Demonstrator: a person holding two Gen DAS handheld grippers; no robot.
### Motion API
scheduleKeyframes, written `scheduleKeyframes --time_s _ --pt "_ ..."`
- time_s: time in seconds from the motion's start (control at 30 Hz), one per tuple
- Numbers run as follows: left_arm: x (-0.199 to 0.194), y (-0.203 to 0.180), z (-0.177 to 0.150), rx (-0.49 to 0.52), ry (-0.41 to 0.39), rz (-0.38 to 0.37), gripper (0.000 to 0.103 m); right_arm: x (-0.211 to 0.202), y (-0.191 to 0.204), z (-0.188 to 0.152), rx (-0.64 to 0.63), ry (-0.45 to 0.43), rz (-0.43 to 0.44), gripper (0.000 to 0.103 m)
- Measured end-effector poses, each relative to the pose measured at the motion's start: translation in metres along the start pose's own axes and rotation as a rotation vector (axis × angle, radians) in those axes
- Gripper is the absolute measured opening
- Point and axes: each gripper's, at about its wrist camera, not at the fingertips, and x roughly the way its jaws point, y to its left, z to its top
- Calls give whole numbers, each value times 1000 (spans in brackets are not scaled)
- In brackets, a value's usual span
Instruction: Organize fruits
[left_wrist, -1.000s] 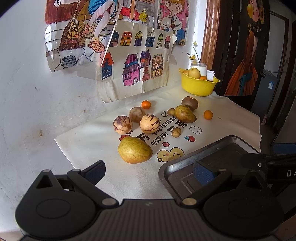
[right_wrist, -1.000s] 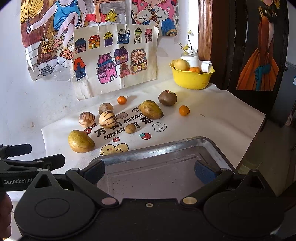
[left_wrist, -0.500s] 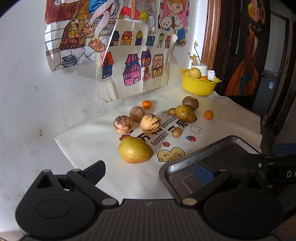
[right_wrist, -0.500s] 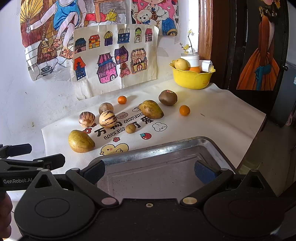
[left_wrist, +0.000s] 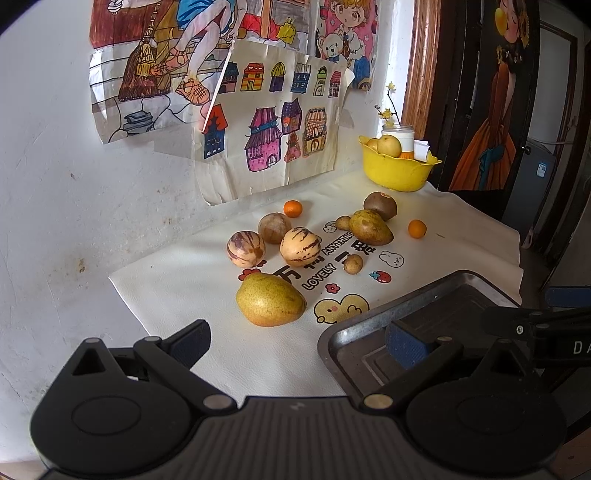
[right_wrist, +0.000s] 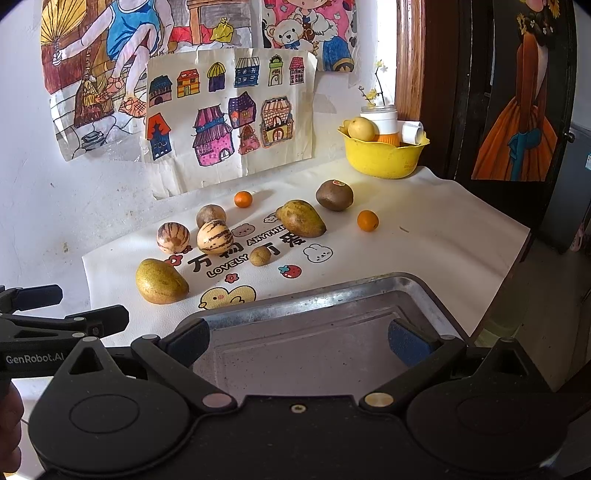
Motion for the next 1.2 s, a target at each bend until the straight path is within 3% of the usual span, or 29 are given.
scheduleKeyframes --time_s 0.9,1.2 --pt "16 10 -1 -12 21 34 103 8 -1 3 6 5 -2 103" --pt "48 31 5 -83 65 -14 103 26 -1 9 -3 31 6 103"
